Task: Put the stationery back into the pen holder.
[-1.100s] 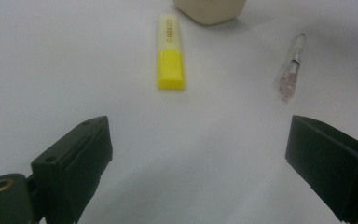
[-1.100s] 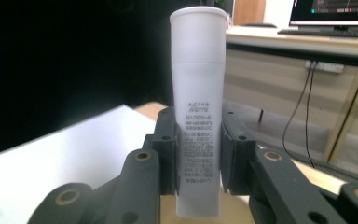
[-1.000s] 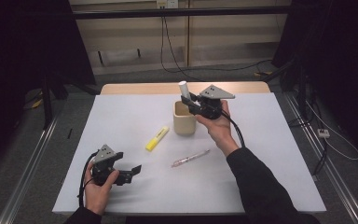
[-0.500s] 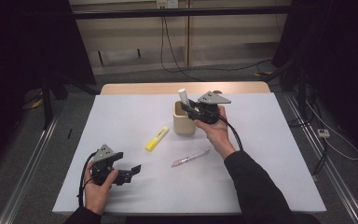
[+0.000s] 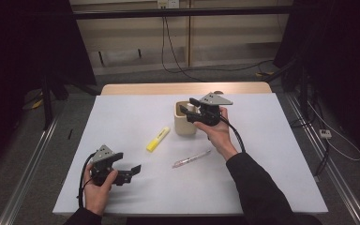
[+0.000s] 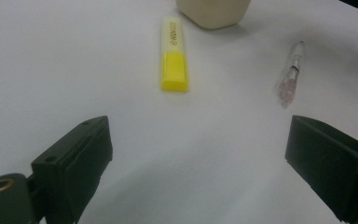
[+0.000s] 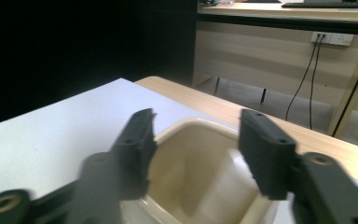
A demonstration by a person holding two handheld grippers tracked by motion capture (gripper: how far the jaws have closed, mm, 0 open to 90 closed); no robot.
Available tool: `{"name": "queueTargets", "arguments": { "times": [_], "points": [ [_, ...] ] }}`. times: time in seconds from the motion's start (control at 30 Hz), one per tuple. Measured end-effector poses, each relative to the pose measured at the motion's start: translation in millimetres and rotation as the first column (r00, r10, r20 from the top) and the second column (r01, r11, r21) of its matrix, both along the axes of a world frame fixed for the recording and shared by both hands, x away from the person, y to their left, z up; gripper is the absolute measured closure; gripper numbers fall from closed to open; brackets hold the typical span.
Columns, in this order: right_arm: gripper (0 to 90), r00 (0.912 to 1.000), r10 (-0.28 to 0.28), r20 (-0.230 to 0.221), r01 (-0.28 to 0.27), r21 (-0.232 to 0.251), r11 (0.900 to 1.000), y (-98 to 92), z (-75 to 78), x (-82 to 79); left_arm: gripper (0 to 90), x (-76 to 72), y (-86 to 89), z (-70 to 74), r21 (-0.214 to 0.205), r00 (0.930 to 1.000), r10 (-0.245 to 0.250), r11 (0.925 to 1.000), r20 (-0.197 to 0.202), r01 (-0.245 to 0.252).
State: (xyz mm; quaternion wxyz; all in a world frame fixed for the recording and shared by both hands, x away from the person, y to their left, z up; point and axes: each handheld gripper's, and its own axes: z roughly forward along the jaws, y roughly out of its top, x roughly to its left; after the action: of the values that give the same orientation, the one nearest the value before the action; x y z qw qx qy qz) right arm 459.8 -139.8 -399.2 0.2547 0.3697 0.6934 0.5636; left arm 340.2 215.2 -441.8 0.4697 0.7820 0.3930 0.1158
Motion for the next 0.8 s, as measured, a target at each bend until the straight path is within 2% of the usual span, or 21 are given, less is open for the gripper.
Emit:
{"name": "queueTargets", "arguments": {
  "times": [0.23, 0.43, 0.6, 0.8],
  "points": [
    [28.9, 0.9999, -0.012, 0.007, 0.012, 0.007, 0.9999, -10.3, 9.5, -6.0, 7.1, 0.5, 0.0, -0.4, 0.005, 1.0000, -0.001, 1.0000, -0.004, 0.001],
    [19.1, 0.9997, -0.008, -0.022, 0.007, -0.014, 0.9999, -18.0, 4.5, -12.5, 7.1, 0.8, -0.5, -1.2, 0.004, 1.0000, 0.002, 1.0000, -0.008, -0.002],
    [9.6, 0.9989, -0.007, -0.047, 0.007, -0.009, 0.9999, -24.7, 9.9, -18.2, 7.1, 1.3, -0.2, -1.7, 0.011, 0.9999, 0.003, 0.9999, -0.014, -0.003],
    [7.2, 0.9975, 0.002, -0.071, -0.004, -0.035, 0.9994, -33.5, 3.1, -33.4, 7.1, 1.3, -0.4, -1.9, 0.014, 0.9999, 0.004, 0.9999, -0.015, -0.003]
  ]
}}
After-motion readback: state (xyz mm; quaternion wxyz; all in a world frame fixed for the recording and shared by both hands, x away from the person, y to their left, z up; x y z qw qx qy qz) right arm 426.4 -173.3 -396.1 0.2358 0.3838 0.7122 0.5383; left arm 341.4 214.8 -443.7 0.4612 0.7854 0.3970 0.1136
